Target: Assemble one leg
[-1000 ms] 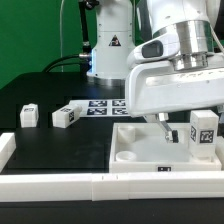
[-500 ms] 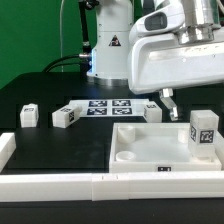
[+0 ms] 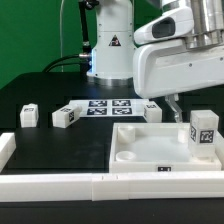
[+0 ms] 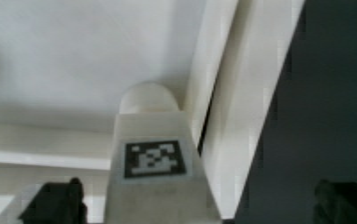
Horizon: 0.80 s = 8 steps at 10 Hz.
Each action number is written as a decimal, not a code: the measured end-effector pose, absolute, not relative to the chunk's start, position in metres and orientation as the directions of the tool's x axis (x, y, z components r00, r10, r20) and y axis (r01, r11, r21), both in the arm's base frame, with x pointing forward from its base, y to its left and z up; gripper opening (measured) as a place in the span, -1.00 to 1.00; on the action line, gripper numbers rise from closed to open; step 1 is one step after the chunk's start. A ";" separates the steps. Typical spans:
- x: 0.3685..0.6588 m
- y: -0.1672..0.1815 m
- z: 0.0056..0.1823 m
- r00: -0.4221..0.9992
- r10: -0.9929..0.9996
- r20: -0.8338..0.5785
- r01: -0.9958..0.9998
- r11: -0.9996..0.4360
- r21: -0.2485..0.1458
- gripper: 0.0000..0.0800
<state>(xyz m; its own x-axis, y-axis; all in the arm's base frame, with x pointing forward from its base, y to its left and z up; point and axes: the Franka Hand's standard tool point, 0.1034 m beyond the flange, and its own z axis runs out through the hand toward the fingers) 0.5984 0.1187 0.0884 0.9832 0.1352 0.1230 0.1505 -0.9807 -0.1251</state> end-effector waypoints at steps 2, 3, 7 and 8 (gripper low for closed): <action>0.616 0.116 0.086 0.984 0.121 0.129 0.137 -0.983 -0.119 0.62; 0.616 0.113 0.085 0.985 0.117 0.130 0.133 -0.984 -0.117 0.62; 0.616 0.114 0.085 0.985 0.118 0.129 0.134 -0.984 -0.118 0.62; 0.616 0.113 0.084 0.986 0.112 0.127 0.127 -0.985 -0.118 0.62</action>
Offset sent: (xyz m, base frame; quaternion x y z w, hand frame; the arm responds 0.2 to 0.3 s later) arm 0.0000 0.0000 0.0000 0.0000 0.0000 0.0000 1.0000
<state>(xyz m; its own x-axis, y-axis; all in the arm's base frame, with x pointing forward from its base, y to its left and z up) 0.6159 0.1133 0.0844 0.9856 0.1117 0.1271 0.1268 -0.9849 -0.1179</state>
